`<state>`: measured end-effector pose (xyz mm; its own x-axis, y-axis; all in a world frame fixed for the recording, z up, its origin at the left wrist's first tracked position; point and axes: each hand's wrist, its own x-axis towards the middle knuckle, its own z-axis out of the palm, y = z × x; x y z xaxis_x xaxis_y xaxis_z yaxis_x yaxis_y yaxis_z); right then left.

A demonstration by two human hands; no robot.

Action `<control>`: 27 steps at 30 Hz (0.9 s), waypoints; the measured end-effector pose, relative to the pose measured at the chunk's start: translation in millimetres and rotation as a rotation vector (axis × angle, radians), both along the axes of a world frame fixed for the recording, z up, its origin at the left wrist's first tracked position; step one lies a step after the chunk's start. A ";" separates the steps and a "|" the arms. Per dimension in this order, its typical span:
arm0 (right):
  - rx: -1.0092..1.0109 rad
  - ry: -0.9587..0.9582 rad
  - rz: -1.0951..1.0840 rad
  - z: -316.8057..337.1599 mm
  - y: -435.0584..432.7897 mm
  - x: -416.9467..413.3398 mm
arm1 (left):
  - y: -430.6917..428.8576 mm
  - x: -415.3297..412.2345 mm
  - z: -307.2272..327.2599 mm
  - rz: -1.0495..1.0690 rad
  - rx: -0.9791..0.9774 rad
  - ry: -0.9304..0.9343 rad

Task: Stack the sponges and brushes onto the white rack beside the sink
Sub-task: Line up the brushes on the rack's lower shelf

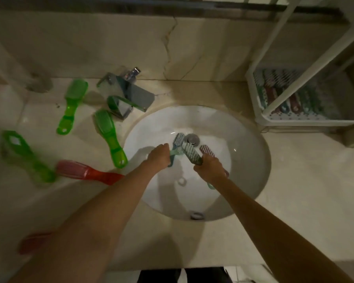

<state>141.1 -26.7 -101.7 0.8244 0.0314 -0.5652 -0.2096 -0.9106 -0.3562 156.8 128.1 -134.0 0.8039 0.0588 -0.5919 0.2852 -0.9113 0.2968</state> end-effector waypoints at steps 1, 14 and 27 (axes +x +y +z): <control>-0.005 0.003 -0.005 -4.4 -2.1 5.2 | -0.6 4.2 -10.5 -0.032 0.012 0.006; 0.006 0.018 -0.131 -32.8 -34.8 21.2 | -8.5 5.7 -70.6 -0.145 0.217 -0.082; 0.236 -0.366 -0.345 43.2 -64.7 -24.0 | -33.6 -23.7 58.8 -0.007 -0.154 -0.229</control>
<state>117.1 -91.4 -58.5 0.9505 -0.1839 -0.2504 -0.3056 -0.6982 -0.6474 133.0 94.5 -75.3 0.9179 -0.0238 -0.3961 0.1887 -0.8520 0.4884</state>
